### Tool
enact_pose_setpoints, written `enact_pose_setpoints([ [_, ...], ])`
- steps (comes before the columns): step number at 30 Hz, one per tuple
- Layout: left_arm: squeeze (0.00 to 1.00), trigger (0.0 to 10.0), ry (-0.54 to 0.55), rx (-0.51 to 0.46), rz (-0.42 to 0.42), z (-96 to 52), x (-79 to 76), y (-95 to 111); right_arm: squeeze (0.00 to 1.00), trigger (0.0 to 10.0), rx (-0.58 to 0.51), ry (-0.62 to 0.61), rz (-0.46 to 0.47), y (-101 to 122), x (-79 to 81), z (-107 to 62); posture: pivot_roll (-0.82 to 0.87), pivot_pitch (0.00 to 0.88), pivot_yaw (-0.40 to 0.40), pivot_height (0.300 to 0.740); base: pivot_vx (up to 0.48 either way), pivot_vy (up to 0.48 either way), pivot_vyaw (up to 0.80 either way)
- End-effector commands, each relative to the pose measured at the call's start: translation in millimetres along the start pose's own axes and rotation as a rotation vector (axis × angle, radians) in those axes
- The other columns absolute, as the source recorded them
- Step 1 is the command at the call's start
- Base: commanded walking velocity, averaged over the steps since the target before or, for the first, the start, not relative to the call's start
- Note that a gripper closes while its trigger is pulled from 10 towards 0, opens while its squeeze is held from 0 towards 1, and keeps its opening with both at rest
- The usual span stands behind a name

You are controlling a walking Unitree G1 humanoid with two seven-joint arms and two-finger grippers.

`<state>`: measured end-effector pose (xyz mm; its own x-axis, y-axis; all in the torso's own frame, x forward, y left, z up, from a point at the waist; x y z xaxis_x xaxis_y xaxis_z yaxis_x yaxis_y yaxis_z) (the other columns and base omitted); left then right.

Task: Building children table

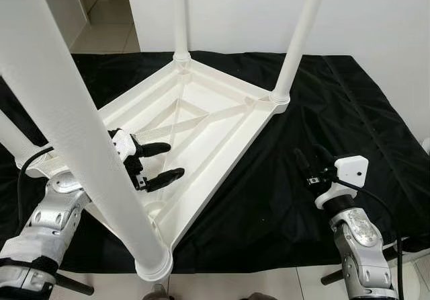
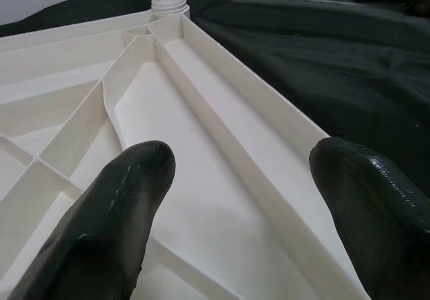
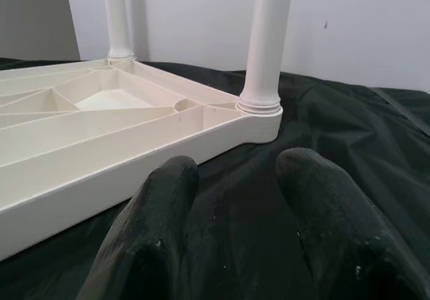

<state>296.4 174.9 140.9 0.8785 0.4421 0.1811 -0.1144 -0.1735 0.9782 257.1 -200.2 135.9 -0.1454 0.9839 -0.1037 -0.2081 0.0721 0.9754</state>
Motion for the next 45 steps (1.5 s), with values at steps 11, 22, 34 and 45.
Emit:
enact_pose_setpoints([
  [11,0.0,10.0,0.003,-0.01,0.059,-0.8,13.8,1,0.0,10.0,0.037,0.034,-0.051,-1,-13.1,-1.0,0.1,0.0,-0.104,0.74,0.0,0.0,0.0],
  [22,0.0,10.0,-0.262,0.147,0.151,-25.8,-7.8,-10,0.0,10.0,0.047,0.066,-0.106,3,-29.9,4.7,0.12,0.0,-0.107,0.74,0.0,0.0,0.0],
  [34,0.0,10.0,-0.347,0.245,0.144,-45.8,-0.9,-8,0.0,10.0,0.057,0.058,-0.151,1,-38.2,0.6,0.12,0.0,-0.042,0.74,0.0,0.0,0.0],
  [45,0.0,10.0,-0.455,0.331,0.051,-71.4,0.6,0,0.0,10.0,0.066,0.02,-0.112,-7,-35.5,-10.5,0.12,0.011,-0.018,0.74,0.0,0.0,0.0],
])
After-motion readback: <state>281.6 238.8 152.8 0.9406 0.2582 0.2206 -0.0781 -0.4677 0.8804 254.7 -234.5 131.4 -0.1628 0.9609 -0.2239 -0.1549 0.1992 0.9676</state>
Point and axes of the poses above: a point about 5 cm out from each wrist's last joint towards the gripper, its own z axis pointing out of the wrist towards the gripper, its own y axis along the axis of the wrist's last joint, x = y × z, the point moved 1 cm from there along z, pointing out of the wrist towards the gripper
